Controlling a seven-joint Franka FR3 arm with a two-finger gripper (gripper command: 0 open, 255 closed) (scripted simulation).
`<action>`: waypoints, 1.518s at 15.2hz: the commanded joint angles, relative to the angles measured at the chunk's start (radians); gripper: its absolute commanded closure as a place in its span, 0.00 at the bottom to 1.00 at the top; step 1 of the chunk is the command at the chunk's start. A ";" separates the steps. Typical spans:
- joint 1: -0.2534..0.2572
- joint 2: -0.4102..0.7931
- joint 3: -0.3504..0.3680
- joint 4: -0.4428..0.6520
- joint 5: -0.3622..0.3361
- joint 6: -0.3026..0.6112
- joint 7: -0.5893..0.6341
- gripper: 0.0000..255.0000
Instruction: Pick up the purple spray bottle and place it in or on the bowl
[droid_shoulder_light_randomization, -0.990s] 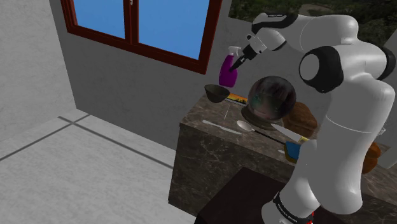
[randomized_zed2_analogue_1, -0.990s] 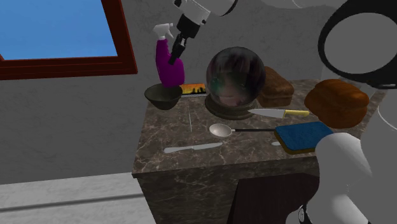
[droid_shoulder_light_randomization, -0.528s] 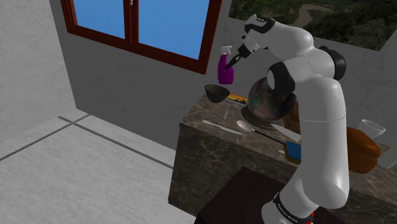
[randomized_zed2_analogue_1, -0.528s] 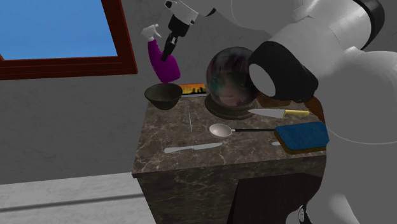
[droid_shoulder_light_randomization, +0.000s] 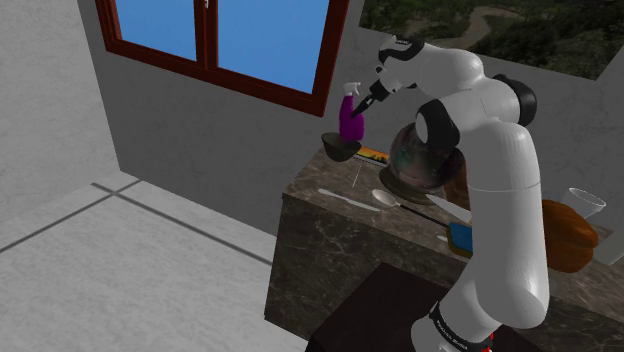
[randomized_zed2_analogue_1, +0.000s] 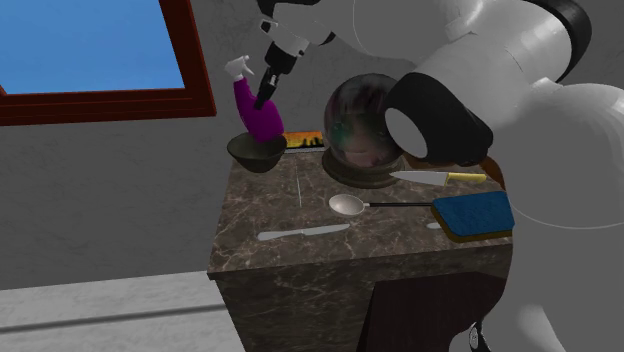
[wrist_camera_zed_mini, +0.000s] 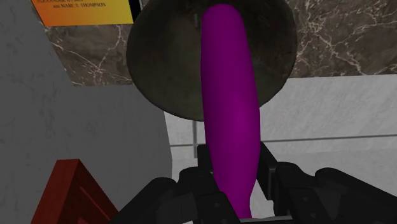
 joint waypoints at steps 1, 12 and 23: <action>0.005 0.003 0.003 -0.023 0.007 0.019 -0.015 1.00; 0.008 0.005 0.005 -0.035 0.010 0.029 -0.023 0.00; -0.003 -0.049 -0.030 -0.003 -0.035 -0.044 -0.003 0.00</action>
